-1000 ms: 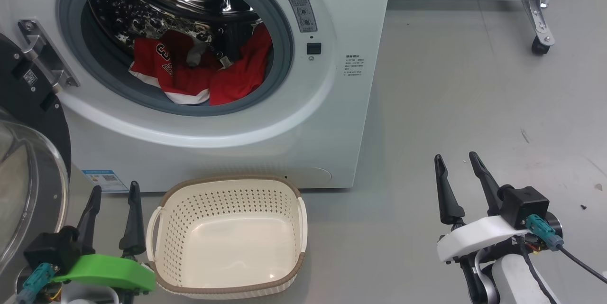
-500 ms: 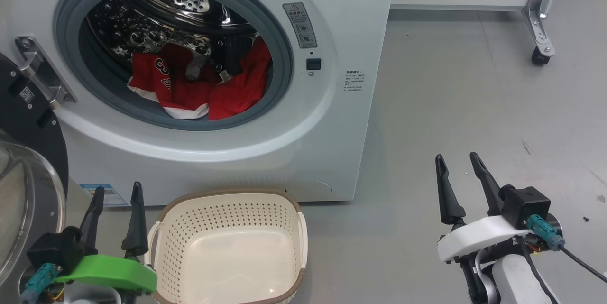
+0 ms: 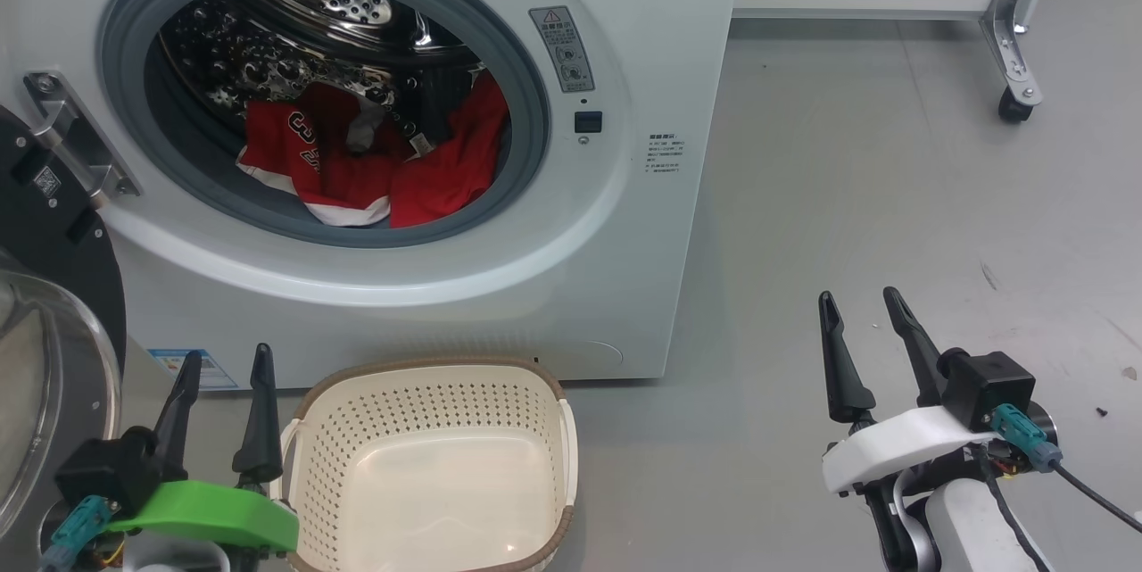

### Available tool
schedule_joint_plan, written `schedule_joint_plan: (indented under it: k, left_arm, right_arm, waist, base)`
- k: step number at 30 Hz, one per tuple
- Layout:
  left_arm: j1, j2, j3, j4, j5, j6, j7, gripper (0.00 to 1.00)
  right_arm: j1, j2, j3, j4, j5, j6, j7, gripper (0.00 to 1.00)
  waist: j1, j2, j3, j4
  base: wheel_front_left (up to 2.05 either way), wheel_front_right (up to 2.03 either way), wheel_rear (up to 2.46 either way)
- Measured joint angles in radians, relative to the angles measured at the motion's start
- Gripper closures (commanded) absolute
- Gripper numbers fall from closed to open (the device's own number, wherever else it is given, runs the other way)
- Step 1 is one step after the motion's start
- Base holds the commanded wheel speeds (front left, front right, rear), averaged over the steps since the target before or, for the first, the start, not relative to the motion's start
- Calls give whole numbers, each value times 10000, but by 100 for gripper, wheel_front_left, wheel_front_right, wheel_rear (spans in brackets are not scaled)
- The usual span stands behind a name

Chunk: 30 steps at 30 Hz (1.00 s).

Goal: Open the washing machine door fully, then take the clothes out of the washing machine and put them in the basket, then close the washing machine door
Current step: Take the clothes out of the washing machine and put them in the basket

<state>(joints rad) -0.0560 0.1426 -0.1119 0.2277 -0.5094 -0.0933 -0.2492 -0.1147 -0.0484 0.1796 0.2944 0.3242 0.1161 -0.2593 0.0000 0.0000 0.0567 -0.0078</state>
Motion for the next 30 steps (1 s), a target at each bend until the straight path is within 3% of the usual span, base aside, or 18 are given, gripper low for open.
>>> schedule_joint_plan:
  k: [30]
  left_arm:
    - [5, 29, -40, -33, 128, -8, 0, 0]
  right_arm:
    - [1, 0, 59, -4, 12, 0, 0, 0]
  waist:
    - [0, 0, 40, -32]
  base:
    - [0, 0, 0]
